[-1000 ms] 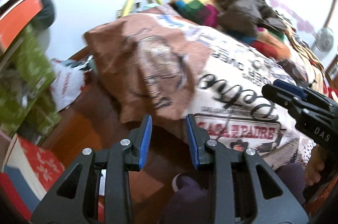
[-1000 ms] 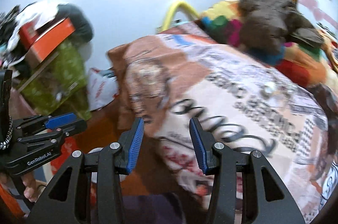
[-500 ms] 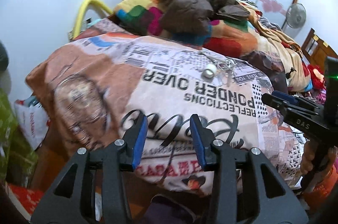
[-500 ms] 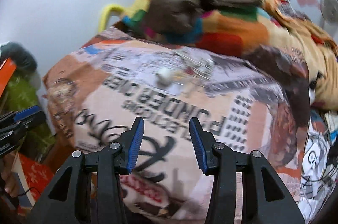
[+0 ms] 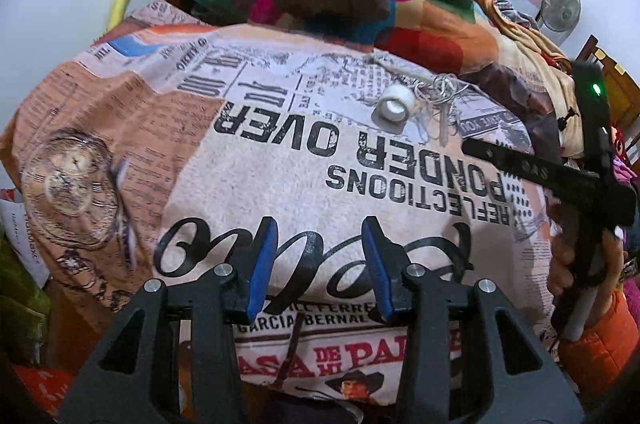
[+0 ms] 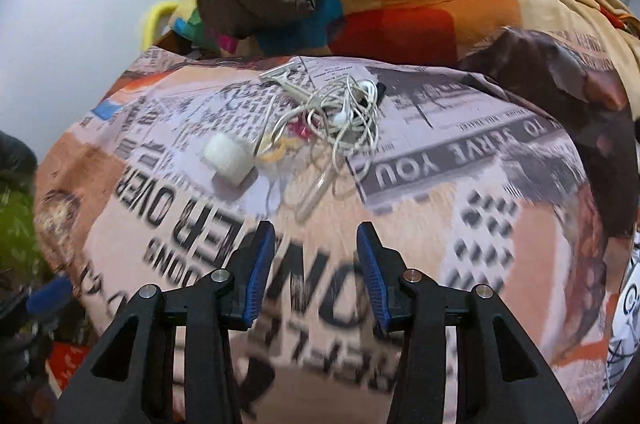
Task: Collect trash
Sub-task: 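Move both open tools back over the items on the blanket, then grasp the white tape roll with the left tool while the right tool grasps the white earphones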
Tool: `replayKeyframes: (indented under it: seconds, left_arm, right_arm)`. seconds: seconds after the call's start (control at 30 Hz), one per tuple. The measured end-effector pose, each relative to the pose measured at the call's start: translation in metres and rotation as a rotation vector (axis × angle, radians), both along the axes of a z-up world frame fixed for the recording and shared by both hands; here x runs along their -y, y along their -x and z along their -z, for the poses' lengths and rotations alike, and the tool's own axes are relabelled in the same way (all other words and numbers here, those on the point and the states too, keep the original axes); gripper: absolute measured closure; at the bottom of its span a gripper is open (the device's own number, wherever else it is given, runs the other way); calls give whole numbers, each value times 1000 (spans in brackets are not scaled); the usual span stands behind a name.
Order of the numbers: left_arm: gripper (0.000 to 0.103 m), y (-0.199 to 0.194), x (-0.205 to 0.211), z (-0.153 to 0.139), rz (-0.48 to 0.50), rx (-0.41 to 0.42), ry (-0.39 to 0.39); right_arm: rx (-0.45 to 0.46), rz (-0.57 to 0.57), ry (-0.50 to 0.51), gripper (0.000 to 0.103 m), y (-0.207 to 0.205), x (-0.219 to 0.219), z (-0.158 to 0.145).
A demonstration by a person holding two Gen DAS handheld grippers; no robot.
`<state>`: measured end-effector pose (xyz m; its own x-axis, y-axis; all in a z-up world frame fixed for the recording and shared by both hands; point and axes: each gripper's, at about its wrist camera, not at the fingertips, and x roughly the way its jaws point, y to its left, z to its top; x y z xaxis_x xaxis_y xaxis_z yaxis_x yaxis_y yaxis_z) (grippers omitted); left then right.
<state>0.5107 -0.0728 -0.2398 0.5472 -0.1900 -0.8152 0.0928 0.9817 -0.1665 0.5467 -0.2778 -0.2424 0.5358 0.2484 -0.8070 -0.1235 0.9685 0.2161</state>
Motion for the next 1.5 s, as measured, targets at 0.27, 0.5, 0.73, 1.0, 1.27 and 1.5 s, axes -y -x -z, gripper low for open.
replayKeyframes:
  seconds: [0.27,0.5,0.73,1.0,1.27,1.5]
  left_arm:
    - [60,-16,2,20,8,-25,13]
    - [61,-27,14,21,42,-25,20]
    - [61,-59,47,11,146,-7,52]
    - [60,-107,72,11,169,-16,80]
    - [60,-90,95,13,207,9,32]
    - [61,-72,105,18,242,11,1]
  right_arm:
    - [59,-21,202,86,-23,-30,12]
    - [51,-71,176,94,-9,-9,11]
    - [3,-121,121,95,24,35,10]
    - [-38,-134,75,95,45,74,6]
    - [10,-98,-91,57,33,95,-23]
    - [41,-54,-30,56,-5,67,-21]
